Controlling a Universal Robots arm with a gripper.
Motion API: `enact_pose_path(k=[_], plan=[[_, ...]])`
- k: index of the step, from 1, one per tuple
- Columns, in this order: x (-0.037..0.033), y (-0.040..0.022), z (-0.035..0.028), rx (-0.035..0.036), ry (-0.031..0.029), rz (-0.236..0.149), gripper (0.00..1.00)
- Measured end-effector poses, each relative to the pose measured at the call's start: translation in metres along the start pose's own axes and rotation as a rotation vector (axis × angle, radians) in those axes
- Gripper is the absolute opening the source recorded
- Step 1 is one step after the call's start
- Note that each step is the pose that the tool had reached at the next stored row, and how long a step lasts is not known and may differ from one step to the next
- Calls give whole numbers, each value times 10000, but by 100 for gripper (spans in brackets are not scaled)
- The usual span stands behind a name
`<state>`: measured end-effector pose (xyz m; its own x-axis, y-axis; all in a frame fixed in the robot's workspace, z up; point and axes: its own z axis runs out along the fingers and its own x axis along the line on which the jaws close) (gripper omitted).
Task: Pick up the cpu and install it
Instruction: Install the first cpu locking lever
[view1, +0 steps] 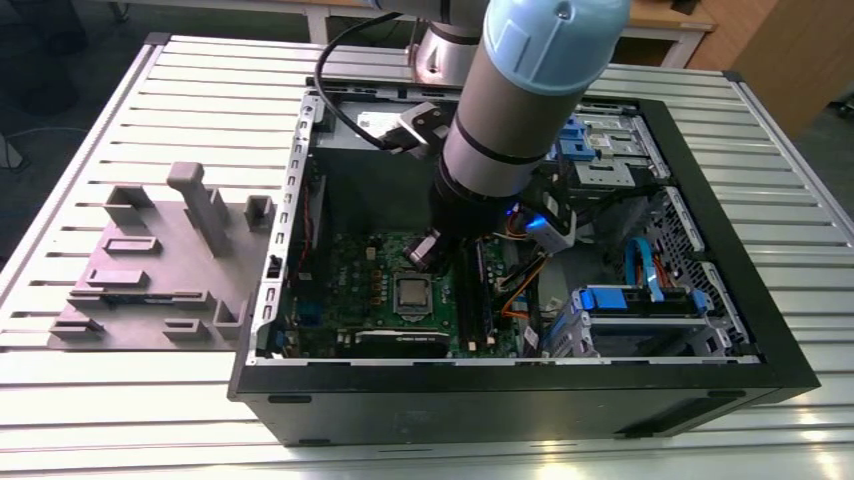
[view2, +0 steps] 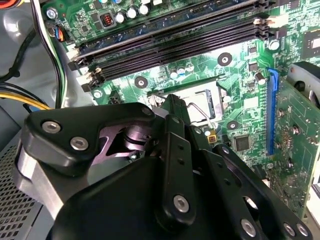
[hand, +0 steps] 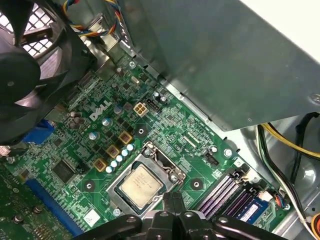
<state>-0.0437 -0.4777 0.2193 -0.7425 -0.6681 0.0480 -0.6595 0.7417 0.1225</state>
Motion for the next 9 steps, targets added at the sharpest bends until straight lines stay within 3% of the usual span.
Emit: enact_pose_path(k=[9], plan=[[31,36,7,24,-14,0,10]])
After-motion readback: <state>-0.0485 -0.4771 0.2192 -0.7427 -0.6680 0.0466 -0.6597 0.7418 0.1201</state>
